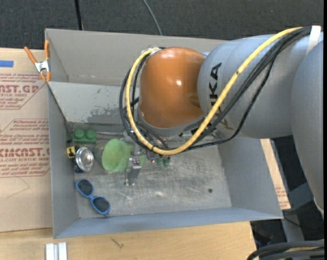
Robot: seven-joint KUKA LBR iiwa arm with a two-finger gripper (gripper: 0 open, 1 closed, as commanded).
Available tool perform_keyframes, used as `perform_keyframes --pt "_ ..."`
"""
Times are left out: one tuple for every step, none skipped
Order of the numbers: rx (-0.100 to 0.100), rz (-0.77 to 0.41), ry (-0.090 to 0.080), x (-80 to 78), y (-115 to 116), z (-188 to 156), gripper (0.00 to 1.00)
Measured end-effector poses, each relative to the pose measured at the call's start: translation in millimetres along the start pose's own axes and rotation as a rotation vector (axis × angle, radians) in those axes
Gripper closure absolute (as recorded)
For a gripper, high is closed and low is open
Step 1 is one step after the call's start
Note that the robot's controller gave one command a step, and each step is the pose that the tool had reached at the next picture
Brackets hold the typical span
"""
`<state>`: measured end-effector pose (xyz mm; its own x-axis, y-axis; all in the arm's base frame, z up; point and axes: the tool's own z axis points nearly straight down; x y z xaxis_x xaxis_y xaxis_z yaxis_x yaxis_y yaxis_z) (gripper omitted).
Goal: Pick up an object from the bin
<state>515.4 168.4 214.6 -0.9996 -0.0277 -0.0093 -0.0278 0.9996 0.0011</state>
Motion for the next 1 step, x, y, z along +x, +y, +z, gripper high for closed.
perform_keyframes --pt "-0.001 -0.151 0.004 33.9 0.3 -58.9 1.0"
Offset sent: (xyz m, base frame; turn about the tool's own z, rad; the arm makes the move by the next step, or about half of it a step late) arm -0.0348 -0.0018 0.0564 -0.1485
